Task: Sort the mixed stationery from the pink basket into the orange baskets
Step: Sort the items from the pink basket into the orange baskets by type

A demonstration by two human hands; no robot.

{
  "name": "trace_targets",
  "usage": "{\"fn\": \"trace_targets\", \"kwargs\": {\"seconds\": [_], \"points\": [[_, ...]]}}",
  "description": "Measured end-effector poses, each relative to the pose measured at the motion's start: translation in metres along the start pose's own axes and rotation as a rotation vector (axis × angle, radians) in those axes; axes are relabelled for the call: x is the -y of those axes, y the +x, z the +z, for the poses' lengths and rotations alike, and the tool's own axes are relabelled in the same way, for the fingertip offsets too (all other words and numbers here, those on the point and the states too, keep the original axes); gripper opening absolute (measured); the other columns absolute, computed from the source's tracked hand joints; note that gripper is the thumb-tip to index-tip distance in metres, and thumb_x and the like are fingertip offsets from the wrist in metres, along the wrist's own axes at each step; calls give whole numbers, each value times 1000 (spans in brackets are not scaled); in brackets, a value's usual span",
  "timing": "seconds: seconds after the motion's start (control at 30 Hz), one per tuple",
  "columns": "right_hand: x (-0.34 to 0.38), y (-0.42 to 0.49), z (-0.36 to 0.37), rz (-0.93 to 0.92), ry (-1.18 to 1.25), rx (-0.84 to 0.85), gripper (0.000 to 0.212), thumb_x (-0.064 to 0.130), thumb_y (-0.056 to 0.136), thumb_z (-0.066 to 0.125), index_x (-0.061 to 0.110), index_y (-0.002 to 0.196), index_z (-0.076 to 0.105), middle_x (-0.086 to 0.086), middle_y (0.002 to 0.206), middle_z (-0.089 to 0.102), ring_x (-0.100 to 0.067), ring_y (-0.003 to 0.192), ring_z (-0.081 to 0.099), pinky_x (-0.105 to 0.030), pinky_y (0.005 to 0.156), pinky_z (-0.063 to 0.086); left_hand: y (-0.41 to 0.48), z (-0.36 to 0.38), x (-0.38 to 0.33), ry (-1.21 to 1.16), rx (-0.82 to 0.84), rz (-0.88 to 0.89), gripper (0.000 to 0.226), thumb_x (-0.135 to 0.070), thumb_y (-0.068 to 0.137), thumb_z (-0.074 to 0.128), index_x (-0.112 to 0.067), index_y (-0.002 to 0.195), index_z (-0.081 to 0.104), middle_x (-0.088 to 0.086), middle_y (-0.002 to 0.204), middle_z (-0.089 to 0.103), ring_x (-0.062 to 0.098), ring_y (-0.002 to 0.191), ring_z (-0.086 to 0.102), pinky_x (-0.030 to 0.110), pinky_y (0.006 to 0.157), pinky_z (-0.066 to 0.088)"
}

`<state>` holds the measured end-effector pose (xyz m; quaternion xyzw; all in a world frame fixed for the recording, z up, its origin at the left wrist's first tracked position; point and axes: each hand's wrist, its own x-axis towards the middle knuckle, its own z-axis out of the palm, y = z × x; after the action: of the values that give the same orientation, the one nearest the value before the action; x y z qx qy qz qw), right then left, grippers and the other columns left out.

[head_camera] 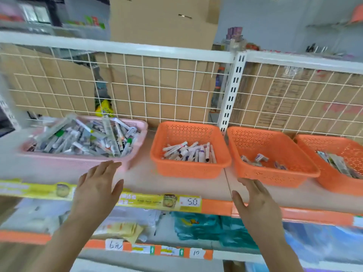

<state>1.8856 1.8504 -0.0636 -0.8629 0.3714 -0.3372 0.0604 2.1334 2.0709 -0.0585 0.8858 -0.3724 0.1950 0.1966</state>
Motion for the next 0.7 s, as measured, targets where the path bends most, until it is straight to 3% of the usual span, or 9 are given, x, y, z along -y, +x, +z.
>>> {"fn": "trace_targets", "kwargs": {"seconds": [0.13,0.27,0.4,0.47,0.57,0.7], "points": [[41,12,22,-29,36,56,34,13,72,78,12,105,67,-6,100,67,-31,80,66,-36,61,51,-6,-14,43,40,-40,-62,37,-11,72,72,-4,108,65,15,104,66,41,84,64,52,68,51],[79,28,51,-95,56,69,35,12,69,79,11,102,67,-7,97,67,-32,73,66,-34,56,50,2,-22,82,75,-19,-116,48,-4,63,82,-4,108,65,14,103,66,41,85,64,51,69,51],[122,53,80,-113,94,43,29,11,71,77,9,99,68,-10,91,66,-34,75,66,-37,58,53,27,-24,125,47,-12,-151,43,-7,71,77,-7,113,63,12,111,64,40,94,61,50,75,47],[145,66,94,-135,98,13,22,20,75,65,12,95,69,-7,86,66,-31,73,65,-34,58,51,43,-21,149,36,-17,-143,41,-7,70,77,-7,109,64,11,109,65,38,92,63,49,74,48],[181,86,118,-169,133,59,38,36,77,45,15,98,68,-5,88,65,-30,78,63,-33,64,49,68,-14,183,29,-13,-124,41,-4,64,81,-8,101,65,10,98,66,38,81,65,48,67,50],[221,110,155,-146,142,140,28,14,79,68,12,107,67,-9,101,66,-33,90,64,-36,69,48,102,2,226,41,36,-107,33,-9,70,74,-9,102,65,11,97,66,38,82,65,48,67,51]]}}
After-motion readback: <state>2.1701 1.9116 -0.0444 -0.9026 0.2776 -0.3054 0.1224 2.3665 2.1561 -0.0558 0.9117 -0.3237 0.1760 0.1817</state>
